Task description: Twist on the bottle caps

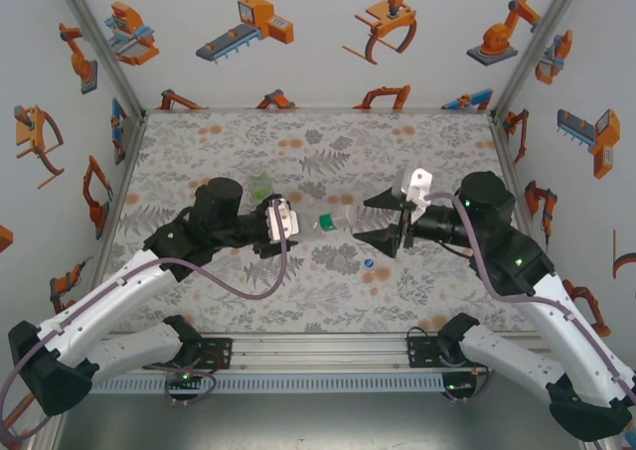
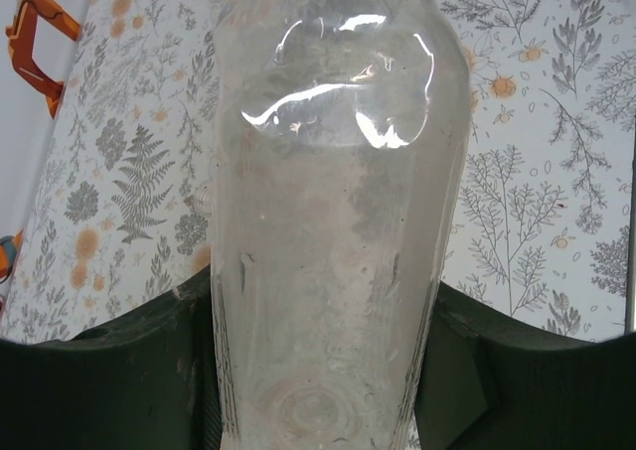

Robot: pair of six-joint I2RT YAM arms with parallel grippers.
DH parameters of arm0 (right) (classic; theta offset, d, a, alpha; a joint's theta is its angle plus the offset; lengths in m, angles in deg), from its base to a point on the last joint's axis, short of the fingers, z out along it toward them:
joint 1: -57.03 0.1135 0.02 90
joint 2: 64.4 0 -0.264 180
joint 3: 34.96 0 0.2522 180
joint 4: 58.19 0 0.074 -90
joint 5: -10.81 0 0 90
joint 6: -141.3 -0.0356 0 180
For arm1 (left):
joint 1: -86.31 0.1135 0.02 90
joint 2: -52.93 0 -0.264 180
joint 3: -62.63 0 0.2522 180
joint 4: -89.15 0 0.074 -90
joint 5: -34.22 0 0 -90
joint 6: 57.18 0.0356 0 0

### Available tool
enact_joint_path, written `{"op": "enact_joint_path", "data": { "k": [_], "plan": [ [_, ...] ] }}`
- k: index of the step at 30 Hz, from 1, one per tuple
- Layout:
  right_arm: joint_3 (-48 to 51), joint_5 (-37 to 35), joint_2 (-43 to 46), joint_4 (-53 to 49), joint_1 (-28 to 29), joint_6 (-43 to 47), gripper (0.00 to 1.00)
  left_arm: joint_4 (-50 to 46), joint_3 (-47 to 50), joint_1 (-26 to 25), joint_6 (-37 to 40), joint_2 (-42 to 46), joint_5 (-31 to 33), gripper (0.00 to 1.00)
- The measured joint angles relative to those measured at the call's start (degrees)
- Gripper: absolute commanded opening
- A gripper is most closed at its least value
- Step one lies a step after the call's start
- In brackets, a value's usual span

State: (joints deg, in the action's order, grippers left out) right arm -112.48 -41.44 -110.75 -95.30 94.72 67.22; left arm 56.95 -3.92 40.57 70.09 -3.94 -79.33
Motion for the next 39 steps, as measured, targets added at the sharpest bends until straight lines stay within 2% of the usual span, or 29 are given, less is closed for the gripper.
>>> {"op": "enact_joint_path", "data": {
  "k": [6, 13, 27, 39],
  "plan": [
    [-0.02, 4.90, -0.59, -0.92, 0.00, 9.25, 0.59, -0.02, 0.00, 0.00, 0.46, 0.00, -2.89, 0.00],
    [-0.02, 7.17, -3.39, -1.42, 0.00, 12.09, 0.58, -0.50, -0.02, 0.00, 0.83, 0.00, -5.38, 0.00],
    [-0.07, 8.52, -4.63, -1.75, 0.00, 12.70, 0.43, -1.07, -0.02, 0.00, 0.92, 0.00, -6.82, 0.00],
    [-0.11, 8.57, -5.18, -1.42, -0.02, 11.41, 0.26, -1.77, -0.07, 0.02, 0.98, 0.04, -6.88, 0.00]
  ]
}}
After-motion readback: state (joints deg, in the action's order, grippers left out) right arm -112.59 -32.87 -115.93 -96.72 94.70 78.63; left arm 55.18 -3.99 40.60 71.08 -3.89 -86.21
